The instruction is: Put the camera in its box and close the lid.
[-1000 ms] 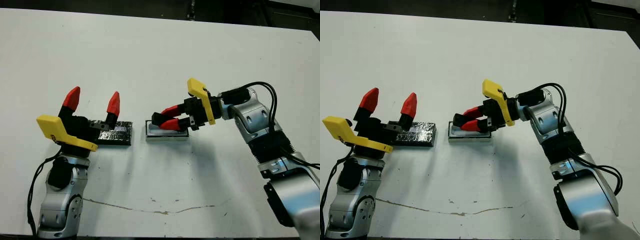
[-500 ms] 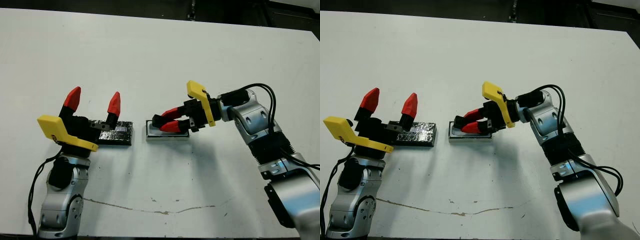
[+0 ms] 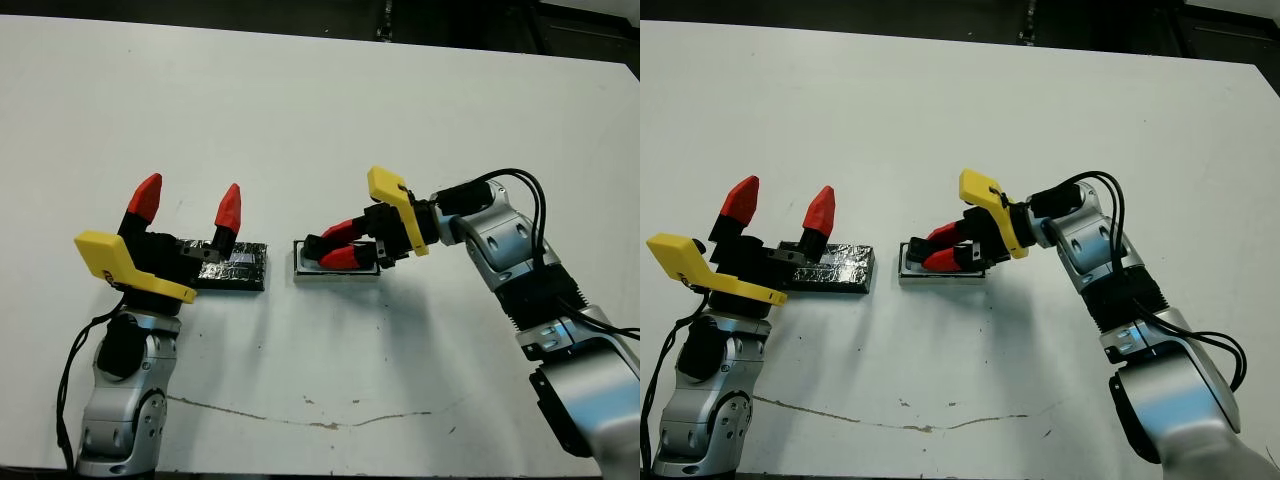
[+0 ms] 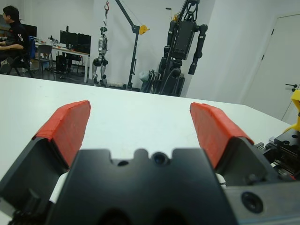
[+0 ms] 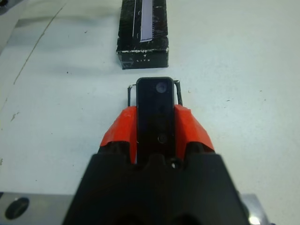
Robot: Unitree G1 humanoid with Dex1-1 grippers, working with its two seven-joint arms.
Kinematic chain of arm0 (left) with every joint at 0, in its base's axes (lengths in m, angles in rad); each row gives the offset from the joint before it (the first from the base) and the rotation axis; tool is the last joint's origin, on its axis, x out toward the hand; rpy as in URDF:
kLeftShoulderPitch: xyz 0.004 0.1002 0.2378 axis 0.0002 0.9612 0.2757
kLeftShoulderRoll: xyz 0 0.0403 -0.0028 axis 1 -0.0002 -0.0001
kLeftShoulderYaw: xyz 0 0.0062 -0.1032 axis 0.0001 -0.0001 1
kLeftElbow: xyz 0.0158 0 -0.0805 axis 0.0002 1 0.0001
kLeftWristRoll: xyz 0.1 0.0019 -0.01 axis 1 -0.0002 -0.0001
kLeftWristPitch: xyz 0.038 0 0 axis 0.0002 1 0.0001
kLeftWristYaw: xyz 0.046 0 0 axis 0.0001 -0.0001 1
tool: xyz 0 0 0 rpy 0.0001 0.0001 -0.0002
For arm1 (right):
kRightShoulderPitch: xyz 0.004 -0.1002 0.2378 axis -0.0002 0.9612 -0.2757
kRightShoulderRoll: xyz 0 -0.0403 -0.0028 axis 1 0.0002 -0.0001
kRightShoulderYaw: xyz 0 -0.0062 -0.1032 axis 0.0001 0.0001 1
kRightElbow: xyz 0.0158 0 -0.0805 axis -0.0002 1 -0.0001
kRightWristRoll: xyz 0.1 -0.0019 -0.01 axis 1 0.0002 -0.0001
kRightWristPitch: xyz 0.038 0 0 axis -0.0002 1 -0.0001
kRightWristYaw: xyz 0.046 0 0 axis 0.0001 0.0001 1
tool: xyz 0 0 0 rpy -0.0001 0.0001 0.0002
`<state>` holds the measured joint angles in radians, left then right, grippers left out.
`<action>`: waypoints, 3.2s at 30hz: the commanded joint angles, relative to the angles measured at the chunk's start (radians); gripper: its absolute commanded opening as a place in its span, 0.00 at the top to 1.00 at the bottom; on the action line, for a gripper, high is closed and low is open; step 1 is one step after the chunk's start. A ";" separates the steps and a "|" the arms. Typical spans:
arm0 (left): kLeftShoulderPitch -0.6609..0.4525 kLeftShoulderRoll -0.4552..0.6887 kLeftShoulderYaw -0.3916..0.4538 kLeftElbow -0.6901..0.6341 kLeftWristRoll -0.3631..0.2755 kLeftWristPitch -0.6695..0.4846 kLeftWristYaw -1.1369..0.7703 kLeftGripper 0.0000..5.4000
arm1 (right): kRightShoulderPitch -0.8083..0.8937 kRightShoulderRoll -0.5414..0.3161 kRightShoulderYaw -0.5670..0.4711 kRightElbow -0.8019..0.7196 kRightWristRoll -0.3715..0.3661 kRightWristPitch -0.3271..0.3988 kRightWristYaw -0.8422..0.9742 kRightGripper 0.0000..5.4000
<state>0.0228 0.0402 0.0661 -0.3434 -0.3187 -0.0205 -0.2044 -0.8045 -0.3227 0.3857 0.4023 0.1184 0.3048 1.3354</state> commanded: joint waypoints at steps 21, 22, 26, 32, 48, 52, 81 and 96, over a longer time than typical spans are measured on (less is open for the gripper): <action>0.021 -0.002 -0.002 -0.001 0.010 0.000 0.016 0.00 | 0.052 -0.075 -0.007 -0.064 0.005 -0.018 0.024 0.31; 0.021 -0.002 -0.002 -0.001 0.012 -0.001 0.017 0.00 | 0.053 -0.076 -0.014 -0.064 0.014 -0.019 0.028 0.28; 0.022 -0.001 -0.003 -0.001 0.010 0.001 0.016 0.00 | 0.053 -0.076 -0.047 -0.062 0.059 -0.011 0.058 0.18; 0.020 -0.004 -0.002 0.004 0.000 -0.002 0.012 0.00 | 0.063 -0.097 -0.093 -0.105 0.087 -0.044 0.059 0.02; 0.019 -0.001 -0.003 0.001 0.005 0.002 0.014 0.00 | 0.284 -0.149 -0.395 -0.489 0.287 0.134 -0.231 0.00; 0.017 0.010 0.001 -0.004 0.015 0.003 0.015 0.00 | 0.462 -0.082 -0.501 -0.628 0.302 0.132 -0.473 0.00; -0.485 0.725 0.005 0.468 -0.103 0.104 -0.975 0.00 | 0.897 0.229 -0.644 -0.774 0.415 -0.049 -0.994 0.77; -0.640 0.674 -0.129 0.680 -0.101 0.107 -1.358 0.00 | 0.886 0.215 -0.637 -0.780 0.412 -0.055 -1.017 1.00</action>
<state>-0.5994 0.7222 -0.0523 0.3172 -0.4166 0.0863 -1.5371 0.0823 -0.0898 -0.2468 -0.3751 0.5335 0.2554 0.3303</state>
